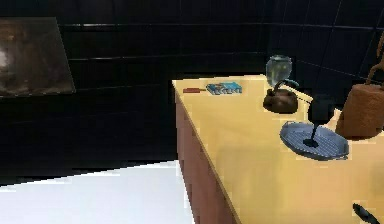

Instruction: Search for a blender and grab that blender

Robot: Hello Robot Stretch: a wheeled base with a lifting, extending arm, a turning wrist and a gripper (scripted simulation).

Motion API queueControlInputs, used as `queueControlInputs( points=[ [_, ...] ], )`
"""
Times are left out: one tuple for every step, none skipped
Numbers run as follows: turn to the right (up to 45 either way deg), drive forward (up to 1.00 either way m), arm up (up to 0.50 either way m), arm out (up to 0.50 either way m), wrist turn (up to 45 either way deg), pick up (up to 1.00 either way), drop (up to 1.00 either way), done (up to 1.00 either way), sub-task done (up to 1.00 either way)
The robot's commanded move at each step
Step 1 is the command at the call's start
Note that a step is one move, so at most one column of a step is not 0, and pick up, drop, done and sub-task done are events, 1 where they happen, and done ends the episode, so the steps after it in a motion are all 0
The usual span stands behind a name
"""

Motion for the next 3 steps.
queueControlInputs(
  points=[
    [0.0, 0.00, 0.00, 0.00, 45.0, 0.00, 0.00, 0.00, 0.00],
    [0.0, 0.00, 0.00, 0.00, 45.0, 0.00, 0.00, 0.00, 0.00],
    [0.0, 0.00, 0.00, 0.00, 45.0, 0.00, 0.00, 0.00, 0.00]
  ],
)
